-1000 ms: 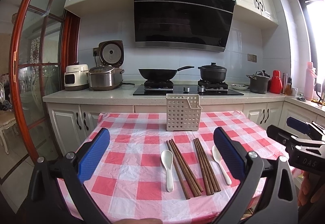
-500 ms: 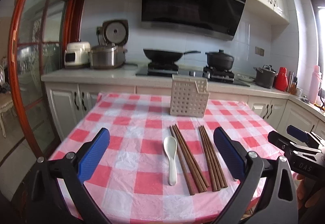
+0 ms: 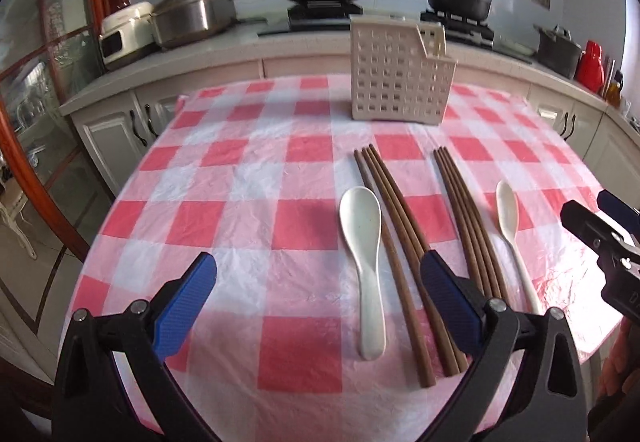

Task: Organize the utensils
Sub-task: 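Lower the left tool onto the white spoon and close around its handle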

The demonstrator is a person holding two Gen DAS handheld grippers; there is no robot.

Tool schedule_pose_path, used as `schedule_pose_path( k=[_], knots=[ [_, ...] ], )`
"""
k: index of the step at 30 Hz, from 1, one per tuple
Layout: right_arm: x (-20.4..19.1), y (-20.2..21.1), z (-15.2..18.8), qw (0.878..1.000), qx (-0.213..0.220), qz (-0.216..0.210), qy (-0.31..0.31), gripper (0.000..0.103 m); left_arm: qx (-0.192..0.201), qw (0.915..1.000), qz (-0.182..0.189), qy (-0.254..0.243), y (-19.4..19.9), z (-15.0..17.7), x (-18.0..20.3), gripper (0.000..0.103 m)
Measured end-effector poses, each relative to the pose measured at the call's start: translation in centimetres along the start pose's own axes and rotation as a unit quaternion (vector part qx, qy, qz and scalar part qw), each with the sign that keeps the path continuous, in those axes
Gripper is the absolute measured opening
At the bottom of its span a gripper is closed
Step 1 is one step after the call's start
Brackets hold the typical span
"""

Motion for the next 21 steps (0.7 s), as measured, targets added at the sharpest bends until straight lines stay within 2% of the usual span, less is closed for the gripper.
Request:
schedule_pose_path(
  k=[4,6,9,11,13,15,19,21],
  knots=[
    [0.4,-3.2,-0.8,0.999,-0.046,0.001,-0.003,0.079,-0.042,0.999,0.01,-0.009,-2.9,-1.5,0.6,0.098],
    [0.5,-4.1,-1.1,0.998,-0.056,0.002,-0.003,0.079,-0.05,0.9986,0.011,-0.01,-4.0,-2.2,1.0,0.098],
    [0.3,-5.0,-1.6,0.998,-0.055,0.004,0.001,0.078,-0.05,0.9987,0.014,0.0,-4.9,-3.2,1.1,0.098],
    [0.3,-5.5,-2.1,0.999,-0.052,0.008,-0.001,0.077,-0.03,0.9994,0.019,0.006,-5.4,-3.9,1.1,0.098],
    [0.3,-5.9,-2.3,0.999,-0.048,0.007,-0.004,0.076,-0.014,0.9999,0.002,0.001,-5.7,-4.4,1.3,0.098],
    [0.4,-6.3,-2.4,0.999,-0.052,0.008,-0.003,0.076,-0.01,0.9999,0.003,-0.006,-6.1,-4.6,1.5,0.098],
    [0.6,-7.7,-2.2,0.996,-0.084,0.002,-0.009,0.068,-0.034,0.9994,0.011,-0.002,-7.4,-4.6,1.2,0.098],
    [0.5,-8.1,-2.1,0.996,-0.091,0.002,-0.01,0.067,-0.051,0.9984,0.023,0.004,-8.1,-4.6,1.0,0.095]
  ],
)
Point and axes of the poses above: each gripper's, at about its wrist camera, not at the fingertips, and y roughly against the way its jaws point, x to its right, z to its underside, the point moved 4 cm from there along -y, roughly the way its jaws point, and after that the axes turned 11 degrees about -x, right-handed, at the moved point
